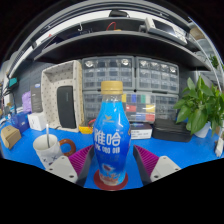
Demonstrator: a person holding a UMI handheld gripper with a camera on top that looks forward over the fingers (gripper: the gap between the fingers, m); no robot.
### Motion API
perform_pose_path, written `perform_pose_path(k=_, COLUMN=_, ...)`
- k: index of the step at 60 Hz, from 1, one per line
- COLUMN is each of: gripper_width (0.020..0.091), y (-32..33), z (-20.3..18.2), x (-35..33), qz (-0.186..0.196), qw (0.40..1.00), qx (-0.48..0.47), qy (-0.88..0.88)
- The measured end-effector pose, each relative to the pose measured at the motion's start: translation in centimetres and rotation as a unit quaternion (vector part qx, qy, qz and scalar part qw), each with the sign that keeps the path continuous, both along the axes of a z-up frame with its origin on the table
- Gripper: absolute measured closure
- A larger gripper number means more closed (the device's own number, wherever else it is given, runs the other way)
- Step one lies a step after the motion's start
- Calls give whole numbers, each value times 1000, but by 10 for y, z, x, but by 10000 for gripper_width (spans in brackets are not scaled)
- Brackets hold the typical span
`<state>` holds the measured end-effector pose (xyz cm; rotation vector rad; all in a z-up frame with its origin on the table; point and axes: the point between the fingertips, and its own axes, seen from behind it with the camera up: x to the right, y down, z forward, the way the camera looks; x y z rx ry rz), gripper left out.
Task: Pour water
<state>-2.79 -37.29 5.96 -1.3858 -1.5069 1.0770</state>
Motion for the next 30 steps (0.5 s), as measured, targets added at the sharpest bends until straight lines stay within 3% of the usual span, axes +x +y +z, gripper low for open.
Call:
perform_pose_path(k=16, gripper_width=297, y=-34, z=-17, x=82, qz=-18, qw=996, qx=12, qy=-83)
perform_pose_path(k=30, gripper_width=279, y=-97, z=36, x=111, qz=-12, qw=996, qx=-14, qy=-93)
